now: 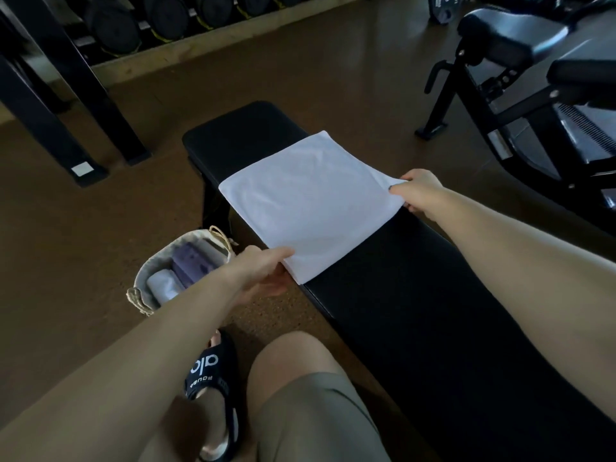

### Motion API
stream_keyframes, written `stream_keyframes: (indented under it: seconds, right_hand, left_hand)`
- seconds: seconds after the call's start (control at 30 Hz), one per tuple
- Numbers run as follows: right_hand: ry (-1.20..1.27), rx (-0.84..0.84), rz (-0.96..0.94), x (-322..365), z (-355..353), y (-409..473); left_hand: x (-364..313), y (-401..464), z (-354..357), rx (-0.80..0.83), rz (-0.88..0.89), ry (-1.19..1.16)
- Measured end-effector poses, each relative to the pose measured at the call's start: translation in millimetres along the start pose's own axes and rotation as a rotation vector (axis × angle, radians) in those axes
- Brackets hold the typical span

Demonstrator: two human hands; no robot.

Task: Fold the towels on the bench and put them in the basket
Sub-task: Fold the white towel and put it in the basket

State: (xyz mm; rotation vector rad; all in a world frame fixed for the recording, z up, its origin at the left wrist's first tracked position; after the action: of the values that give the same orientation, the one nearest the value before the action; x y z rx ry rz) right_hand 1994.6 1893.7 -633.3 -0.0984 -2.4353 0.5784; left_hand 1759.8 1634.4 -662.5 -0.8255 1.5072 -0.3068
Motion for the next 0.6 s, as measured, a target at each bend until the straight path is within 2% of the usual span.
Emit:
stream_keyframes:
  seconds: [0.07,0.27,0.4,0.6]
  right_hand:
    - [0.060,-0.026,-0.001,-5.7,-1.8,-8.3]
    - [0.152,-0.058,0.098,-41.9,-14.3,-48.0]
    - [0.069,0.058,0.142,-80.8,-13.1,-85.5]
    - [-0.067,0.282,0.155,-104.4,-1.3,-128.1]
  left_hand:
    - [2.1,-3.4,10.8,0.022,0.024,-0.001]
    - [-1.0,-7.6,6.7,-0.057,0.030,0.015]
    - [-0.5,-15.9,-11.4,-0.047,0.011,0.098]
    - [7.1,-8.0,-34.1,-0.021,0.055,0.369]
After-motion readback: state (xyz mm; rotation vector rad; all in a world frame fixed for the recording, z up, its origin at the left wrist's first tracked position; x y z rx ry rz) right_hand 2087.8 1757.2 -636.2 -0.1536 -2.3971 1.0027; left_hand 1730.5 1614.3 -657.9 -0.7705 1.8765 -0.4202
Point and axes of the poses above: each hand's wrist, its own y-axis towards the middle knuckle, its own z-axis out of the palm, x = y × z, the point moved 6 cm from there along y, towards the middle knuckle, and after that the axes turned 3 degrees about z, right-handed, at the moved point
